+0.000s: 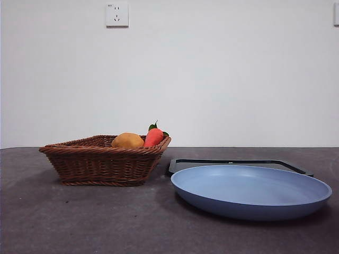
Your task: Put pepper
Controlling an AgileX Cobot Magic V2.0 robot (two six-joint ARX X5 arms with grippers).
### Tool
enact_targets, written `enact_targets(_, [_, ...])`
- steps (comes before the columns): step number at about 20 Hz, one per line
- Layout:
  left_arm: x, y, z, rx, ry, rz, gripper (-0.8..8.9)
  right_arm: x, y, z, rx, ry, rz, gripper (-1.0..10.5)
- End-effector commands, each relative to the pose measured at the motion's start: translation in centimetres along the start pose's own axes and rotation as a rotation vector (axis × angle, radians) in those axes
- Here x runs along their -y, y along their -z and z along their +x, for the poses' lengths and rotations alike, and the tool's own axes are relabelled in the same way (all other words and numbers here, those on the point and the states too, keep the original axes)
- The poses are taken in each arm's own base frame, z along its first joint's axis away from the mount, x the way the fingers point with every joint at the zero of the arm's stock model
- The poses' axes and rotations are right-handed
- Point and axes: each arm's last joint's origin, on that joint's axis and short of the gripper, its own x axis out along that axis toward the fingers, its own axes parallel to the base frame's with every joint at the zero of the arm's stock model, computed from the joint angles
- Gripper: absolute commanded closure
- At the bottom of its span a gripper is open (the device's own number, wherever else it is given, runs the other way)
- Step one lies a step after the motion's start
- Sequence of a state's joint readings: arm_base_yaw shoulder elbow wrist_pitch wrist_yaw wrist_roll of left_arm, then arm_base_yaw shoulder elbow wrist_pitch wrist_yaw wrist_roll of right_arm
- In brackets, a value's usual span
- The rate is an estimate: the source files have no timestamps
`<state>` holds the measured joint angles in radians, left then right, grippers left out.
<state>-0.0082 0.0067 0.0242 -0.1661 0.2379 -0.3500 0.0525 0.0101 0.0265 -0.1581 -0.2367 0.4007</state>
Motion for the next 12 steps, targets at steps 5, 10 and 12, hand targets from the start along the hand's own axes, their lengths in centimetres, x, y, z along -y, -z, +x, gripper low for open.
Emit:
enact_targets(5, [1.7,-3.5,-1.3,0.021,0.040,-0.061,8.07,-2.1,-4.0,-1.0,0.066,-0.065,0.066,9.4])
enact_targets(10, [3.0,-6.5,-1.7,-0.039,0.074,-0.064,8.07,-3.5,-7.1,-1.1,0.006,-0.076,0.023,9.4])
enact_targets(12, [3.5,-7.6,-1.5,-0.072,0.093,-0.049,8.07,-4.2,-8.4,-1.1,-0.053,-0.086,-0.004,9.4])
